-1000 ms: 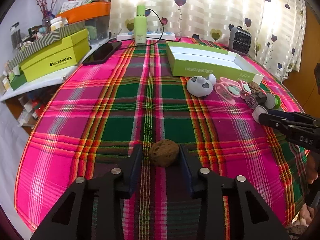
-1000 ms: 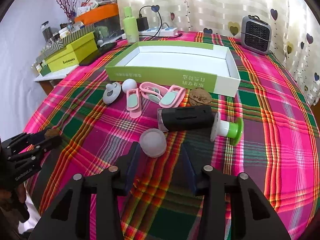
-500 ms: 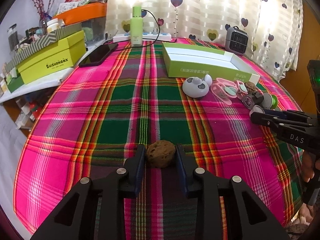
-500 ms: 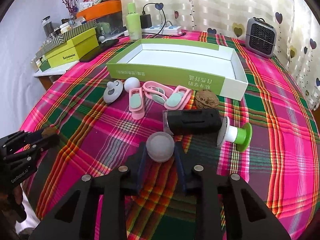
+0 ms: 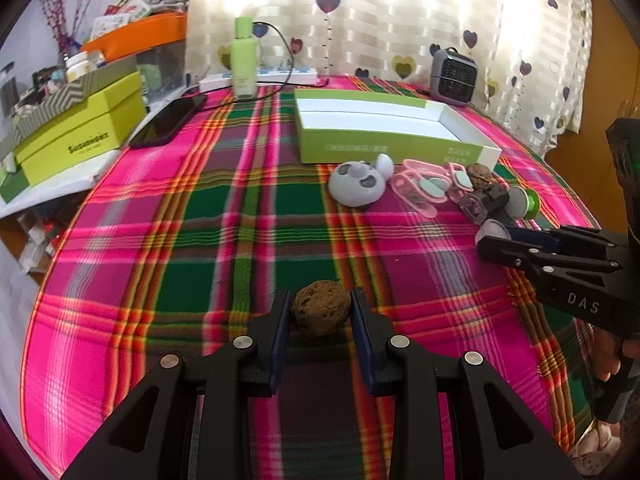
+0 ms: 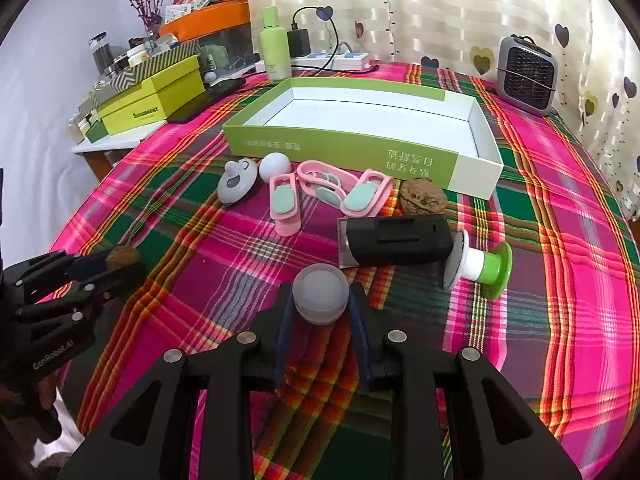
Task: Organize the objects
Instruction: 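Grasp the white translucent cup with the right tool while the left tool lifts the walnut, then carry the walnut with the left tool while the right tool carries the cup over the box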
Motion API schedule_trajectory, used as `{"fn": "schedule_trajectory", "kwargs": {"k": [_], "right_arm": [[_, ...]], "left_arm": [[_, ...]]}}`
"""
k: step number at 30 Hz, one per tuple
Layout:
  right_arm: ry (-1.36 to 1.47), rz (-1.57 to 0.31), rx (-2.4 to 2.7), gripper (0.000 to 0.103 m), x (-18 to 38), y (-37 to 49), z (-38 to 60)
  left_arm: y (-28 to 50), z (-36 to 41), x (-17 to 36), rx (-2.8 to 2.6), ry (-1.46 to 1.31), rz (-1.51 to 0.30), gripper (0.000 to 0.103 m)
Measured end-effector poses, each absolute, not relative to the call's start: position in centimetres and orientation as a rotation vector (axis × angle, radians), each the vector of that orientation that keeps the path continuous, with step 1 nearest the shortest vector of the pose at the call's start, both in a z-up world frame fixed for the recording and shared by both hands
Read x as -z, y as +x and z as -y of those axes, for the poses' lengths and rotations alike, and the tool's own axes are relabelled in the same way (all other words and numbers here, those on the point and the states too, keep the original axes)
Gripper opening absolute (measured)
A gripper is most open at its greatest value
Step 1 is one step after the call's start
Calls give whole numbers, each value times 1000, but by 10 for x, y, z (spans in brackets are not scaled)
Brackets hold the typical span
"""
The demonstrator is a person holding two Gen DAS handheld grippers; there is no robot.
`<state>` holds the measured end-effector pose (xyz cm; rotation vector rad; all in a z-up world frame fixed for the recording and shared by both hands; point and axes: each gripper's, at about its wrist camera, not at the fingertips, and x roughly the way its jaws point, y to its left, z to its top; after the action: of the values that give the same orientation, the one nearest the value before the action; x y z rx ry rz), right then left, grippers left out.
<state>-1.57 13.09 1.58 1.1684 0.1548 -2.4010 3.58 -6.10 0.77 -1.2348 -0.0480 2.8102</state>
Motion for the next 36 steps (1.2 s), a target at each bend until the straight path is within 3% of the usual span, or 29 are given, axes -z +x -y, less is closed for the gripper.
{"fn": "schedule_trajectory", "kwargs": {"k": [36], "right_arm": [[1053, -106, 2444, 28, -58, -54, -132]], "left_arm": [[-47, 36, -46, -2755, -1121, 73, 28]]}}
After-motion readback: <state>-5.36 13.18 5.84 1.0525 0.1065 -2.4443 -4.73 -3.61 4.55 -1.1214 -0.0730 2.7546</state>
